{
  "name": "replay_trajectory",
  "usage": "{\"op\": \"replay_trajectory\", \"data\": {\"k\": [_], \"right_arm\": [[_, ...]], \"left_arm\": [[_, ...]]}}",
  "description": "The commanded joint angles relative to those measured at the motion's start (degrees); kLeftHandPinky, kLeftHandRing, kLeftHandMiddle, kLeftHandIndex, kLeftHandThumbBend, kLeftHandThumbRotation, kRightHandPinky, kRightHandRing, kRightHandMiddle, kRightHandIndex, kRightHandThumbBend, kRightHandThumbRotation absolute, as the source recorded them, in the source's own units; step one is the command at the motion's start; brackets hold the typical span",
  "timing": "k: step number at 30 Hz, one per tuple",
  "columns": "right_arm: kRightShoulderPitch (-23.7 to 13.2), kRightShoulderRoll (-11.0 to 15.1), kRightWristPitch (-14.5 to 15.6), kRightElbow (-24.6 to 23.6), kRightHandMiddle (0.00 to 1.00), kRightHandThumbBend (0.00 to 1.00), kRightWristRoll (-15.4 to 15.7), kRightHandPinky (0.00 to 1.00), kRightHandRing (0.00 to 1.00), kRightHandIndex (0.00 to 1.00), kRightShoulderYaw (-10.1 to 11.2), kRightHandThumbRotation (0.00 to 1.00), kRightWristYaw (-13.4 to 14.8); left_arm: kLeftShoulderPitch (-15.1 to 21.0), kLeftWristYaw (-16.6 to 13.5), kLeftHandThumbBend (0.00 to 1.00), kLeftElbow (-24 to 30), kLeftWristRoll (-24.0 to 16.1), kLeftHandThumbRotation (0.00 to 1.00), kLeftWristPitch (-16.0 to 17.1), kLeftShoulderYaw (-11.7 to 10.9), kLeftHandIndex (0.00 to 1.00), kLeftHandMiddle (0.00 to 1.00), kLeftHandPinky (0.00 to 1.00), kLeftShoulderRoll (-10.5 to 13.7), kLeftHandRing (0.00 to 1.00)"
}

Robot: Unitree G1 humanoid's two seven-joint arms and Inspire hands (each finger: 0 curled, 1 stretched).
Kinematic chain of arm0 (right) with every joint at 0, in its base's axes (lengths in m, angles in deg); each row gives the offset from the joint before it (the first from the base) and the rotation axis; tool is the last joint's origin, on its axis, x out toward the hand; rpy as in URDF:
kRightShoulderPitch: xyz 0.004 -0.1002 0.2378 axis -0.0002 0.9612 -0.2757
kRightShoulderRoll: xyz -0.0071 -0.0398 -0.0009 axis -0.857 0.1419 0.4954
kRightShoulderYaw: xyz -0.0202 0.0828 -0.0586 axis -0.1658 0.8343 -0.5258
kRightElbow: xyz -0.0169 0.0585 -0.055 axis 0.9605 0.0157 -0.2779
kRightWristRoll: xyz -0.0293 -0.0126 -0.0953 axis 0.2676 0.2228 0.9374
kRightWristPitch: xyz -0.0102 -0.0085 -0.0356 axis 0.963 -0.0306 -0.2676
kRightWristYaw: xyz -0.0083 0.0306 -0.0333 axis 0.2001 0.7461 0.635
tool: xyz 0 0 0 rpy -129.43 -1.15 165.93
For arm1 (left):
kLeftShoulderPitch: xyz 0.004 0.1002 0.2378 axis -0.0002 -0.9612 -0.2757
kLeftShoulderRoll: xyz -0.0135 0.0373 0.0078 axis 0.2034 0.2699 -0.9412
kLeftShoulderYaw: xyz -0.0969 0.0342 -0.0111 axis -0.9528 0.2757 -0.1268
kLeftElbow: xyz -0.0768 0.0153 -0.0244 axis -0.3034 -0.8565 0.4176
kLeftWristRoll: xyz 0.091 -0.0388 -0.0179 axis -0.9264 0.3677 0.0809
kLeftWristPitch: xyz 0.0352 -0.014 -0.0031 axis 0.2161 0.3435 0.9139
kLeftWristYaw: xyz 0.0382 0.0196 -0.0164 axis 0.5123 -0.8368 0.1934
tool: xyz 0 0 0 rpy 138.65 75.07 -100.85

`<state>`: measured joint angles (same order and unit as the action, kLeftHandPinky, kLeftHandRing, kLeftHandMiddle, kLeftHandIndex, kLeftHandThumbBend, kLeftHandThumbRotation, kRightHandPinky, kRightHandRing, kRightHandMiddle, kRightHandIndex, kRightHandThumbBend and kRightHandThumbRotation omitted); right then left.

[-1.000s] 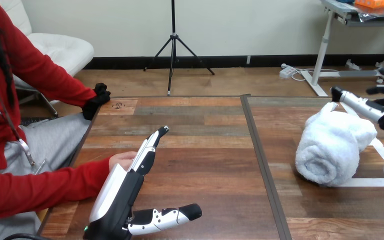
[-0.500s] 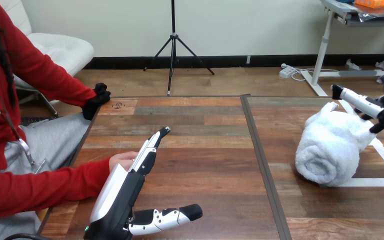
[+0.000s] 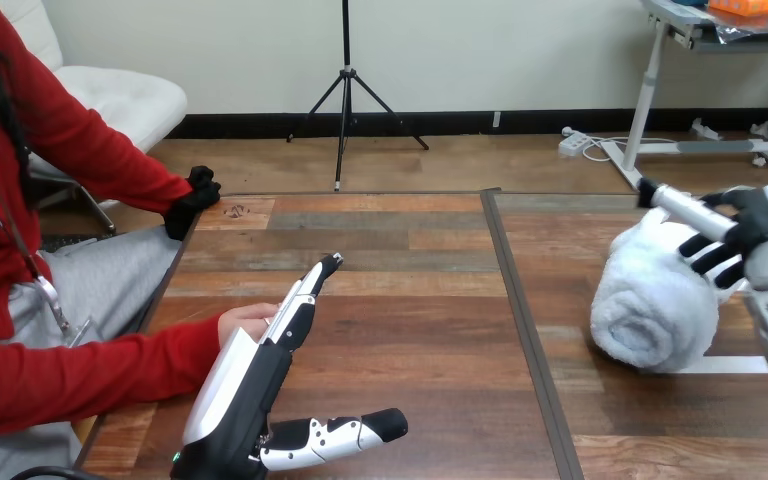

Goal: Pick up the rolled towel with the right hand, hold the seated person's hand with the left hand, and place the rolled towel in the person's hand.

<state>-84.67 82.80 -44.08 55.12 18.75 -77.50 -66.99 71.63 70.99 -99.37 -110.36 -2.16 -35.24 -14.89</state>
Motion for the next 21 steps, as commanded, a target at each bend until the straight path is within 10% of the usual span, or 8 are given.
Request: {"op": "replay_trajectory", "data": {"k": [1,11,21], "right_arm": [[-6.27,-1.28,1.11,0.38,0.67,1.00,1.50,0.46,0.67,0.71,-1.30,0.75,-0.45],[-7.61,-3.13,7.20,2.00,0.87,1.00,2.16,0.61,0.84,0.90,-1.60,0.81,-3.07],[-7.32,-3.55,7.12,2.57,0.96,1.00,7.94,0.63,0.92,0.98,-7.03,0.90,-7.29]], "left_arm": [[3.07,-1.02,1.00,0.97,-0.52,0.60,0.73,-0.17,0.97,0.97,0.95,-0.86,0.99],[2.74,-1.68,1.00,1.08,-1.27,0.61,1.25,-0.25,0.97,0.97,0.95,-1.10,0.99],[1.79,-0.93,1.00,2.36,-0.41,0.61,0.68,-0.32,0.98,0.97,0.95,-1.17,0.99]]}}
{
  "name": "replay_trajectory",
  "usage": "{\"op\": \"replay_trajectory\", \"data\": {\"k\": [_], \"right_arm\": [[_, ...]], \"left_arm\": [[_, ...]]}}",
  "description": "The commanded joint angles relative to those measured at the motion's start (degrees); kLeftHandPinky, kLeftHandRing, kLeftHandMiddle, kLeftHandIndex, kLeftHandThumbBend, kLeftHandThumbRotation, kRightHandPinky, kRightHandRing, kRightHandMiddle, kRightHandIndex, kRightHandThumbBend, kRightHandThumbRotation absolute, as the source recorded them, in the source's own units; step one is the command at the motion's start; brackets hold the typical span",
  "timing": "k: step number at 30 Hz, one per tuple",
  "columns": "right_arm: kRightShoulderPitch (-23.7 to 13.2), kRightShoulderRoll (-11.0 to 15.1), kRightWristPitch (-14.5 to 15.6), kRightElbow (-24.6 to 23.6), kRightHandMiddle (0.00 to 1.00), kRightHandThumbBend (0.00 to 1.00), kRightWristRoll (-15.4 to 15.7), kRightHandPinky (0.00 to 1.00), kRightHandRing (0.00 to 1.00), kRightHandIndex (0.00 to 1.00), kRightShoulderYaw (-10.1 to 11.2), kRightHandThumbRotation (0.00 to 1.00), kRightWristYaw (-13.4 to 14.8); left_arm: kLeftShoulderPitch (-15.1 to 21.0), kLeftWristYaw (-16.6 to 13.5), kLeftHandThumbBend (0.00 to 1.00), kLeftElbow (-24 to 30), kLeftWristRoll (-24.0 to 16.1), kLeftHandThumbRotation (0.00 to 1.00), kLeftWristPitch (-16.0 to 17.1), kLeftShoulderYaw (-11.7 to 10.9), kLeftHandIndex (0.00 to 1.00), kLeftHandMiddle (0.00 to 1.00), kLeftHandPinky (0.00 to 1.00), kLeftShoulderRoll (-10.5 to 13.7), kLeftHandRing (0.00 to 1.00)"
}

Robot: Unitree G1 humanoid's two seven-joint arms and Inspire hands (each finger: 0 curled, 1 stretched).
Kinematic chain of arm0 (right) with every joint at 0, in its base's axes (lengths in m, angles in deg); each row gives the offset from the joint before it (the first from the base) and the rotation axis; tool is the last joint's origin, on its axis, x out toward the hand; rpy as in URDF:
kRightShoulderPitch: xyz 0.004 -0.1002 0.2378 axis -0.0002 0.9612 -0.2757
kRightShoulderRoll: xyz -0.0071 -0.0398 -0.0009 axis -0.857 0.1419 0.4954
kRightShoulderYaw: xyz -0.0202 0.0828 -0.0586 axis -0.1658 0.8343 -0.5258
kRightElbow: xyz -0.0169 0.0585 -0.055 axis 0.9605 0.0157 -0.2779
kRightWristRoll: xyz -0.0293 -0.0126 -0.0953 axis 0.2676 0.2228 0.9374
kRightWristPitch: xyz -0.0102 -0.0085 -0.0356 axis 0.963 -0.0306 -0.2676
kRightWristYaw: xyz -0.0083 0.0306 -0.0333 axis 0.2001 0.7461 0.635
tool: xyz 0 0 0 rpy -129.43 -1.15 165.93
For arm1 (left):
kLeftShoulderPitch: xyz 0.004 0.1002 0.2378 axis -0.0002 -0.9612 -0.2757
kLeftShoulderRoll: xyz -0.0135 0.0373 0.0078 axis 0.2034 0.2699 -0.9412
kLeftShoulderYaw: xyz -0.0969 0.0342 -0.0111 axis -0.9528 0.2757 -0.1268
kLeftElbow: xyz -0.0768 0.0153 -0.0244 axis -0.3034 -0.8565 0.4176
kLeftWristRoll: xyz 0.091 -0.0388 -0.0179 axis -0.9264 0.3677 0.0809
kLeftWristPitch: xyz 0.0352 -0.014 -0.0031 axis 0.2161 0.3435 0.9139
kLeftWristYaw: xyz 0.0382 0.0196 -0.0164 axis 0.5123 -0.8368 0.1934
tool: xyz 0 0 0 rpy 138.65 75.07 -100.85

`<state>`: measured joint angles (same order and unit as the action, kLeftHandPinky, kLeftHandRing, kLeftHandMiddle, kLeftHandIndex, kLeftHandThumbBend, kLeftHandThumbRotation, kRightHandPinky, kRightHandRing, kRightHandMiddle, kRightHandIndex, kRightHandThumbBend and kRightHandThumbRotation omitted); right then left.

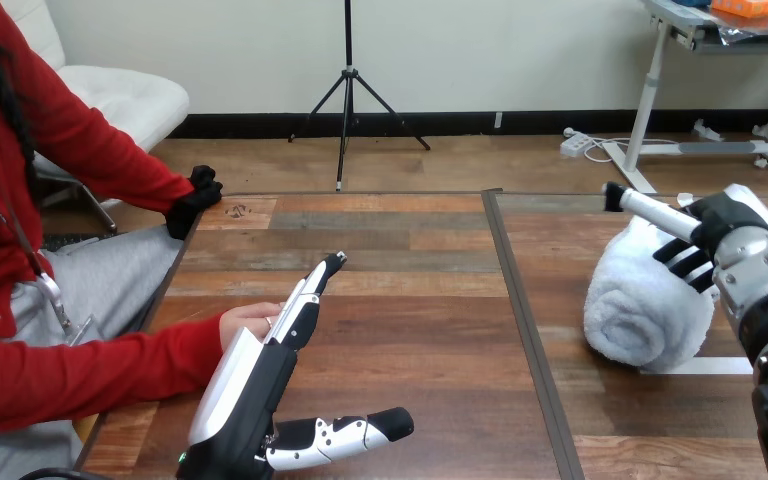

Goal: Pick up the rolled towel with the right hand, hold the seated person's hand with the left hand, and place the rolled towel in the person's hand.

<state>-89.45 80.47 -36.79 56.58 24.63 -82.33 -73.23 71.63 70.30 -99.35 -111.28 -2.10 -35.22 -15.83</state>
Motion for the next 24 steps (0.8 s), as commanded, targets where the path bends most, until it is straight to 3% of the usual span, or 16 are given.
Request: {"op": "replay_trajectory", "data": {"k": [1,4,8,11,14,17,23,24], "right_arm": [[-2.41,-1.20,-0.71,1.24,0.96,1.00,3.55,0.61,0.91,0.97,-3.71,0.91,-2.27],[-2.16,-1.26,-1.91,1.49,0.98,1.00,6.79,0.57,0.92,0.99,-6.79,0.96,-4.86],[-1.99,-1.48,-2.58,1.59,0.99,0.99,7.45,0.55,0.93,1.00,-6.82,0.99,-6.13],[-2.03,-1.27,-4.64,1.91,1.00,0.97,12.34,0.55,0.95,1.00,-11.88,0.99,-10.17],[-2.30,-1.81,-2.15,2.07,1.00,0.98,9.20,0.56,0.97,1.00,-8.16,1.00,-11.40],[-1.64,-1.71,-4.87,2.06,1.00,0.97,12.62,0.54,0.97,1.00,-11.58,1.00,-10.60],[-1.55,-1.96,-5.65,2.31,1.00,0.95,13.31,0.46,0.99,1.00,-12.27,1.00,-14.69],[-1.05,-2.29,-5.00,2.22,1.00,0.94,13.15,0.42,0.99,1.00,-11.92,1.00,-11.79]], "left_arm": [[1.73,-0.18,1.00,2.27,0.81,0.60,0.91,-0.35,0.98,0.97,0.95,-0.23,0.99],[1.39,-0.42,1.00,2.57,0.59,0.60,1.07,-0.54,0.98,0.97,0.96,-0.10,0.99],[0.98,-0.69,1.00,3.10,0.21,0.59,1.08,-0.70,0.98,0.97,0.95,-0.02,0.99],[0.62,-2.15,1.00,3.82,-1.95,0.61,0.78,-1.15,0.97,0.97,0.94,0.13,0.98],[0.48,-1.50,1.00,3.37,-0.34,0.61,1.64,-0.99,0.97,0.97,0.94,0.14,0.98],[-0.09,-3.11,1.00,4.51,-2.81,0.62,1.05,-1.51,0.97,0.96,0.93,0.40,0.98],[-0.84,-2.91,1.00,4.88,-1.56,0.62,1.39,-1.54,0.97,0.96,0.93,0.53,0.97],[-1.10,-3.23,1.00,5.22,-2.04,0.62,1.12,-1.75,0.97,0.96,0.93,0.63,0.97]]}}
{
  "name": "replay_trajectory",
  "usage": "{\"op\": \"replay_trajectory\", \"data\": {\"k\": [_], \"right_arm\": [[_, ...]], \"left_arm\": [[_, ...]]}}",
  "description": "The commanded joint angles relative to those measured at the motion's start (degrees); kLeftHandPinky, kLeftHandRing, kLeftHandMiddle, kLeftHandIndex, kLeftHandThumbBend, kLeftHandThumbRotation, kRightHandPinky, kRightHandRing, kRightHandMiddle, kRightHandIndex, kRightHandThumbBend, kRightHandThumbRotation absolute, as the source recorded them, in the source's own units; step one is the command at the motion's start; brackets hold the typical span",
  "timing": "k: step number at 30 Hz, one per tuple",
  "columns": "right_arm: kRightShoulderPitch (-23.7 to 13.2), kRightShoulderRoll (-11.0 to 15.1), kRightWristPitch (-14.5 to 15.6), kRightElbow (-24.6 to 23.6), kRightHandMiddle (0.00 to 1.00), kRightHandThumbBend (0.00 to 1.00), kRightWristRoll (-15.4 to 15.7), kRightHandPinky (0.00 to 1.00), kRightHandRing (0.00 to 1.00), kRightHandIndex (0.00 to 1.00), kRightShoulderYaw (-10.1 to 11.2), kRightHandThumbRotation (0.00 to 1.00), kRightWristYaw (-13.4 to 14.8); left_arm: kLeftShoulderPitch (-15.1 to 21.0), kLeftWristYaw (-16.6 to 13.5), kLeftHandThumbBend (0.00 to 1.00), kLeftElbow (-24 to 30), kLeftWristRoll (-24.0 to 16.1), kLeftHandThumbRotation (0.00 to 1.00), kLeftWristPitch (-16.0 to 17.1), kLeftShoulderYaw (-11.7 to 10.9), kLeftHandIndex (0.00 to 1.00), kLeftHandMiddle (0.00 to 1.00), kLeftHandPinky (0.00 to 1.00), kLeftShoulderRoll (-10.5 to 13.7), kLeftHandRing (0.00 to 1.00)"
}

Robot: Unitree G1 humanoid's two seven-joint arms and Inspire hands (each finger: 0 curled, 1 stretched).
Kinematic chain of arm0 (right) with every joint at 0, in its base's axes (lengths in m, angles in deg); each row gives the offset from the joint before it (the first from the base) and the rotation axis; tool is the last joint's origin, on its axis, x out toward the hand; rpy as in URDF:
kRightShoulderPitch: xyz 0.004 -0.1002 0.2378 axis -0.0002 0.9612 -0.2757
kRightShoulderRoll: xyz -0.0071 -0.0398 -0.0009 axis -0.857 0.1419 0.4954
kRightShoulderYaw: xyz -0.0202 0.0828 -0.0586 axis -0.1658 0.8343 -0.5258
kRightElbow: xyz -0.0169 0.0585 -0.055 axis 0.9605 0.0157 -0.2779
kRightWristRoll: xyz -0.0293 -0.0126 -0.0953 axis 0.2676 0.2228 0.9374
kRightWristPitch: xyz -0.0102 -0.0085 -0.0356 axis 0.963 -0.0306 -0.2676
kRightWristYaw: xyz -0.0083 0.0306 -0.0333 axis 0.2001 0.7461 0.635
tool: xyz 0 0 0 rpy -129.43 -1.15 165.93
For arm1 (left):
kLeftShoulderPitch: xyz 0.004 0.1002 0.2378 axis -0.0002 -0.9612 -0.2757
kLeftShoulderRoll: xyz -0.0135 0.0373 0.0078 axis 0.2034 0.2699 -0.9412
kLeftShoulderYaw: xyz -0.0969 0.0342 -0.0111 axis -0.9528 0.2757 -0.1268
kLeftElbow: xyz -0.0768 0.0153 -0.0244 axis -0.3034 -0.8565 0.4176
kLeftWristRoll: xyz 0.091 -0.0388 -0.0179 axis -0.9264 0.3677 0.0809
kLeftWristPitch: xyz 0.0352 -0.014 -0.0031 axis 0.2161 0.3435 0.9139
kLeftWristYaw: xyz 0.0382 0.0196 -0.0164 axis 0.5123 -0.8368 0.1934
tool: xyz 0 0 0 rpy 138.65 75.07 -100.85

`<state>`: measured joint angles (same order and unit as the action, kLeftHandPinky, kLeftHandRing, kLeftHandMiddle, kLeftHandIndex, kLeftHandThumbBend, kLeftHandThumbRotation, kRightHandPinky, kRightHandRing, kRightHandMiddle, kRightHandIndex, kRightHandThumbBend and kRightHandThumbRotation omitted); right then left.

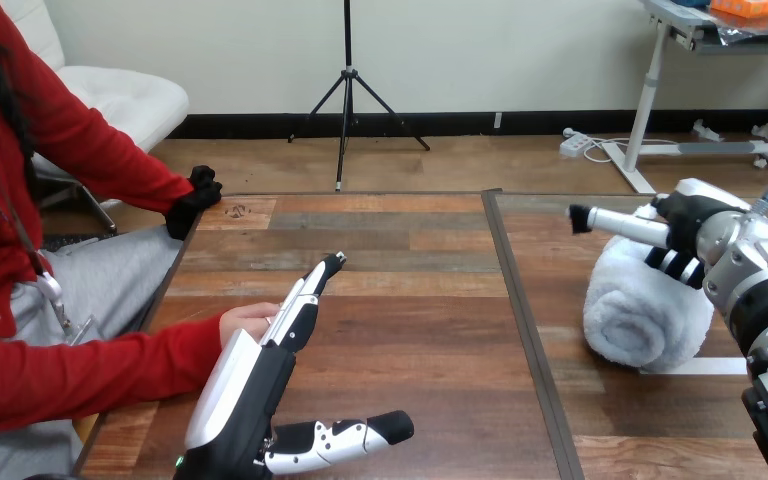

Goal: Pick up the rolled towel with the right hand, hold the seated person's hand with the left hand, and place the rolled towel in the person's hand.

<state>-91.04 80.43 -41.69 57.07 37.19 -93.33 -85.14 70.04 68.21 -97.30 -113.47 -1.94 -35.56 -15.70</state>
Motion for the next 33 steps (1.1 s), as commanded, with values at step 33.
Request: {"op": "replay_trajectory", "data": {"k": [33], "right_arm": [[4.74,-5.76,-3.49,-0.39,0.75,1.00,-6.99,0.41,0.66,0.82,4.01,0.72,12.65]], "left_arm": [[0.28,-1.22,1.00,4.06,-0.48,0.63,-0.49,-1.99,0.94,0.96,0.89,1.00,0.96]]}}
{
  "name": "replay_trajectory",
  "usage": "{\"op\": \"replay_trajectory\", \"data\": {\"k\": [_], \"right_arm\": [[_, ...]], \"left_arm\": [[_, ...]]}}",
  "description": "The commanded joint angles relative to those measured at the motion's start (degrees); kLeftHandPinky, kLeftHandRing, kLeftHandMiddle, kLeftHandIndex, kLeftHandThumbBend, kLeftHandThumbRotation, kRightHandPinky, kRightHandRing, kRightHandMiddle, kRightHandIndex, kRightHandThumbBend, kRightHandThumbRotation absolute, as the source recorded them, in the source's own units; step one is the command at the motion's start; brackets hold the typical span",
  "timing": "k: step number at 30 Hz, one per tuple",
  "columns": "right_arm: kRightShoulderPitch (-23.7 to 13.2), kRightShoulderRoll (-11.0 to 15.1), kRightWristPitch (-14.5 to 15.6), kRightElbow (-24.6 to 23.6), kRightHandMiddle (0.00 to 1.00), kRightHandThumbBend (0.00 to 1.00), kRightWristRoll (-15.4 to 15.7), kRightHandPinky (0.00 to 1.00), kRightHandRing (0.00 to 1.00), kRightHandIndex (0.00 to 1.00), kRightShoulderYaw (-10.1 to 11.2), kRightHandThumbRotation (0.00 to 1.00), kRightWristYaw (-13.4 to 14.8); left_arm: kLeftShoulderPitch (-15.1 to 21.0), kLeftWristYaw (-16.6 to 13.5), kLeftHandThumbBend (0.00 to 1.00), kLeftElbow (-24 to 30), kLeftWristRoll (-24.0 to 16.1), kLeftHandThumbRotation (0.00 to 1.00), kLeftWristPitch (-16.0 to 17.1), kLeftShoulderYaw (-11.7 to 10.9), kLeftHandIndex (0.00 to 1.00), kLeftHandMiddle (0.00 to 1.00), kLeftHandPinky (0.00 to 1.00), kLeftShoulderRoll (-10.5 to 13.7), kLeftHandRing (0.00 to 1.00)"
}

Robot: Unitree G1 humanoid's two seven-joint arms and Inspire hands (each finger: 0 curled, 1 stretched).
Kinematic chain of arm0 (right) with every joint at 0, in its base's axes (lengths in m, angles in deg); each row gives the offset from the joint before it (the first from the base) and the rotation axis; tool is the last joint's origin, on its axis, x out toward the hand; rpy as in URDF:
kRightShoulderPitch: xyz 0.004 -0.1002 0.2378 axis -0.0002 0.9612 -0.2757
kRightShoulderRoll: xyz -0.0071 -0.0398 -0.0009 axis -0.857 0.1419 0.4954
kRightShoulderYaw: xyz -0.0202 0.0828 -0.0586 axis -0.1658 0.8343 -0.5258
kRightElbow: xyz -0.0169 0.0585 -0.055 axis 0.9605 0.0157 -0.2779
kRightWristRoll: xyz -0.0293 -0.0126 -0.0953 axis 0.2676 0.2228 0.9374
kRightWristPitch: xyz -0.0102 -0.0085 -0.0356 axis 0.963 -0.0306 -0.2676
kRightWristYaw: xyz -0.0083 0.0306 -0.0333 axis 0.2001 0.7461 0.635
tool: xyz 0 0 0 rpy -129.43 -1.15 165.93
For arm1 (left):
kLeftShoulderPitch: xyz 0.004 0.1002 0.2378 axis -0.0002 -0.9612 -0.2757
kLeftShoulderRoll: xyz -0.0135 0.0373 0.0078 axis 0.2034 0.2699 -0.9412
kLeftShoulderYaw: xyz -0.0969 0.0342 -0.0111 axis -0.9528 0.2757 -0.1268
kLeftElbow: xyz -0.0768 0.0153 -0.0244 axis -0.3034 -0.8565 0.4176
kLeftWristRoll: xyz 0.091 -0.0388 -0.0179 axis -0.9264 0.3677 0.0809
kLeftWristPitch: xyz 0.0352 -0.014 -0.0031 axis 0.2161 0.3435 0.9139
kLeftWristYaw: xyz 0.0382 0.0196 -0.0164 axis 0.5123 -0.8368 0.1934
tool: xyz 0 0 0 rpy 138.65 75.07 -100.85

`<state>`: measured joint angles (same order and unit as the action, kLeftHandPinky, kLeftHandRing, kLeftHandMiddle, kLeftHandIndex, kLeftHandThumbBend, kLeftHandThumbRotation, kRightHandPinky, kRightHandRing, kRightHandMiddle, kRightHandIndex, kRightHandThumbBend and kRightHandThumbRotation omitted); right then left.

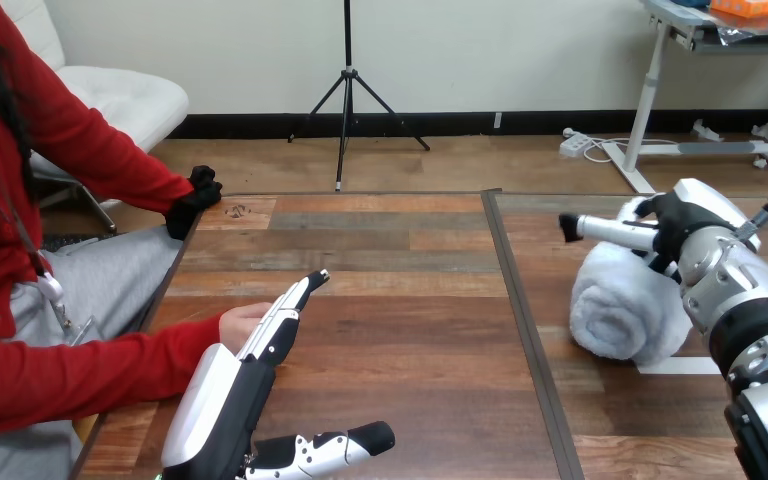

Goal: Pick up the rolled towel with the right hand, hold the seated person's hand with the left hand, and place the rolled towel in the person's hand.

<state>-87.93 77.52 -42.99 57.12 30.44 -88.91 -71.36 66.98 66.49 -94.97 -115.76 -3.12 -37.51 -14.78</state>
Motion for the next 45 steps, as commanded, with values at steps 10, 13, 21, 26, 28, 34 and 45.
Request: {"op": "replay_trajectory", "data": {"k": [10,13,21,26,28,34,45], "right_arm": [[2.54,-2.82,-4.94,-1.54,0.59,1.00,1.27,0.32,0.48,0.74,-2.88,0.75,-2.03],[3.07,-2.69,-6.43,-2.42,0.58,1.00,1.03,0.32,0.48,0.71,-3.07,0.75,-2.28],[4.39,-2.51,-8.34,-5.73,0.52,0.94,0.95,0.35,0.47,0.54,-3.89,0.72,-3.56],[10.63,0.36,-15.09,-15.39,0.60,0.97,-0.43,0.48,0.57,0.60,-4.29,0.72,-8.64],[12.25,1.15,-16.09,-18.23,0.60,0.97,-0.68,0.49,0.57,0.60,-4.24,0.72,-9.57],[16.44,3.30,-15.95,-26.64,0.61,0.99,-1.35,0.54,0.59,0.59,-4.17,0.71,-13.59],[25.04,7.57,-14.20,-44.46,0.63,0.95,-3.26,0.55,0.60,0.61,-2.46,0.72,-21.07]], "left_arm": [[3.95,1.93,1.00,1.18,3.74,0.60,0.78,0.14,0.95,0.96,0.91,-0.07,0.97],[4.04,2.18,1.00,1.33,3.80,0.60,0.59,0.07,0.95,0.96,0.91,-0.02,0.97],[4.47,3.43,1.00,0.69,5.34,0.58,1.14,0.03,0.95,0.96,0.93,0.06,0.98],[5.41,4.03,1.00,0.12,5.52,0.60,1.23,-0.28,0.96,0.97,0.94,0.33,0.99],[5.35,4.44,1.00,0.46,5.83,0.59,0.80,-0.30,0.96,0.97,0.94,0.30,0.99],[5.62,3.47,1.00,0.45,4.37,0.60,0.99,-0.65,0.96,0.96,0.93,0.59,0.98],[5.63,3.11,1.00,0.76,3.41,0.61,0.77,-0.99,0.96,0.96,0.92,0.91,0.97]]}}
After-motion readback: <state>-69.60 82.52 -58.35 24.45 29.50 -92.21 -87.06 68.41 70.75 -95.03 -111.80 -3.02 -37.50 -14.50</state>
